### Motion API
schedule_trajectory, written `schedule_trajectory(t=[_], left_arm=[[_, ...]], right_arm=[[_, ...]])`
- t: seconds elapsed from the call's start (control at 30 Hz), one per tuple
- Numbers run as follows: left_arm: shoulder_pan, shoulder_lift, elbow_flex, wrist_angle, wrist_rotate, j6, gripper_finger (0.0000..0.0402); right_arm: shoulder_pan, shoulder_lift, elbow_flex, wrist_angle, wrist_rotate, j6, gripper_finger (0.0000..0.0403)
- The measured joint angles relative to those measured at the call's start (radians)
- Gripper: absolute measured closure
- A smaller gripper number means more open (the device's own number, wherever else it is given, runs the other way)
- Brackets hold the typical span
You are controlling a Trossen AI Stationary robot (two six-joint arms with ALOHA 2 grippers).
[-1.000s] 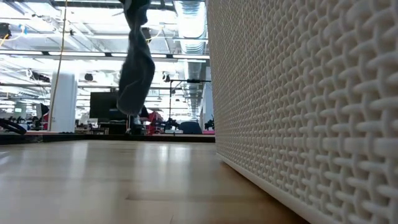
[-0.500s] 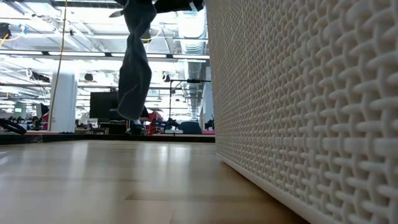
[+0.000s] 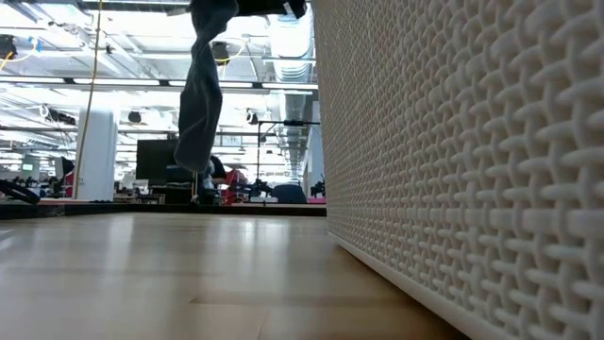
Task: Sort clothes
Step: Put the blue sock into the top white laundry bin
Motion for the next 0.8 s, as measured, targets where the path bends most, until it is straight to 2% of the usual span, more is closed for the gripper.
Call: schedule_trajectory(t=[0.2,0.53,0.67,0.8], left_arm=[[0.000,0.001,0.000,0.023,0.031,0.008,0.0398],[-0.001,0.001,0.000,0.019,0.078,-0.005,0.0397],[-0.002,0.000,0.000,0.011,0.086,-0.027,0.0389],[-0.002,0.000,0.000,-0.009,0.080,-0.045,0.0355]], right_arm=[[0.000,0.026,0.001,-0.003,-0.001,0.006,0.0241],[-0.003,0.032,0.001,-0.050,0.000,-0.039,0.0382],[-0.001,0.019,0.001,-0.066,0.007,-0.054,0.0394],[-0.001,-0.013,0.000,-0.124,0.068,-0.058,0.0399]])
